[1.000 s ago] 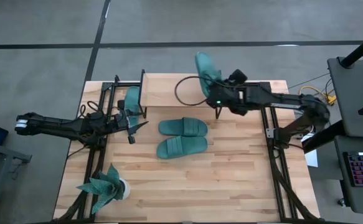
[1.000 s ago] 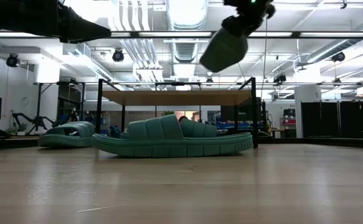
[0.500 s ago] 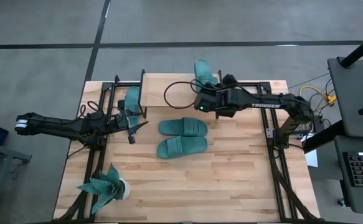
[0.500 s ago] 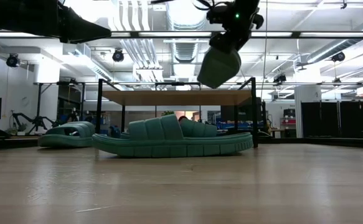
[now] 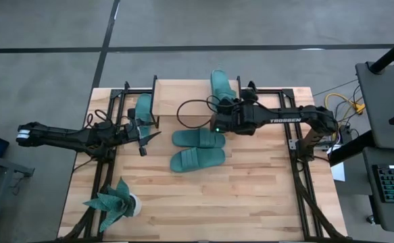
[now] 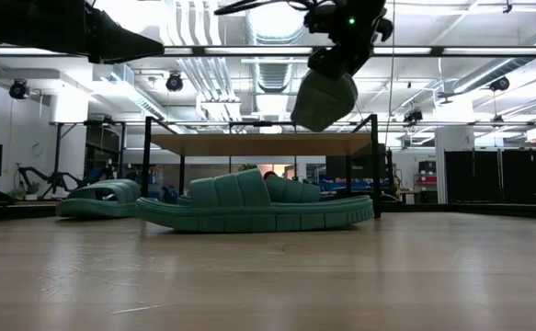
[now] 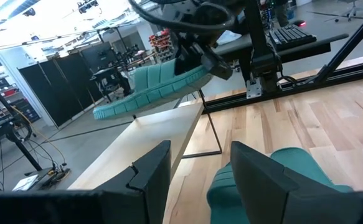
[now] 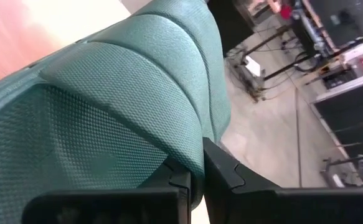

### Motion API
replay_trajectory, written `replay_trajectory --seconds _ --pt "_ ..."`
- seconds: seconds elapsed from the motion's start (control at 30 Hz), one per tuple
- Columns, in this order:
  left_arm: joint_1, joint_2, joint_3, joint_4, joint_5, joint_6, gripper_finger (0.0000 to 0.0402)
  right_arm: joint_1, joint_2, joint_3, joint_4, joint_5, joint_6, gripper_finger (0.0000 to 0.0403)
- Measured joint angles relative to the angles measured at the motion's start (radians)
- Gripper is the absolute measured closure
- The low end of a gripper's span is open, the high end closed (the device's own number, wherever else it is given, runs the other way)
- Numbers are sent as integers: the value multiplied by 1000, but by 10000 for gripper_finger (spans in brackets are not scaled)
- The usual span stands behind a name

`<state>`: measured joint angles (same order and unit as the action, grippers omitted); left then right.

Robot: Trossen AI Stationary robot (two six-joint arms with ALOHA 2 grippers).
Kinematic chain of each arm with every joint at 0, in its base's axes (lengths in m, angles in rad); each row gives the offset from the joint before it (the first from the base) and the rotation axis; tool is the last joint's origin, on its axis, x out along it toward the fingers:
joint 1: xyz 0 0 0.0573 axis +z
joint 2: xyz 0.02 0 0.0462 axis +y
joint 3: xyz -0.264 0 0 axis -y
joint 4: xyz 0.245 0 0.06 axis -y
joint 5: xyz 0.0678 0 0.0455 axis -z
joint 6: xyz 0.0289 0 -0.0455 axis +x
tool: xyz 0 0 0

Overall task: Pick and place slides into the shelf
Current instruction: Put the top right green slide on the shelf

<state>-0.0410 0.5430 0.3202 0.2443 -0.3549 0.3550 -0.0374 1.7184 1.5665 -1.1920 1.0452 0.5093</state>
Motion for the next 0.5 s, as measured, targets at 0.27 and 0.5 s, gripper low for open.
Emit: replay_trajectory --seconds 0.27,0.5 --pt "0 0 0 0 0 0 250 44 0 -1 -41 3 69 391" --pt "0 0 0 0 0 0 250 44 45 -6 -67 3 83 391"
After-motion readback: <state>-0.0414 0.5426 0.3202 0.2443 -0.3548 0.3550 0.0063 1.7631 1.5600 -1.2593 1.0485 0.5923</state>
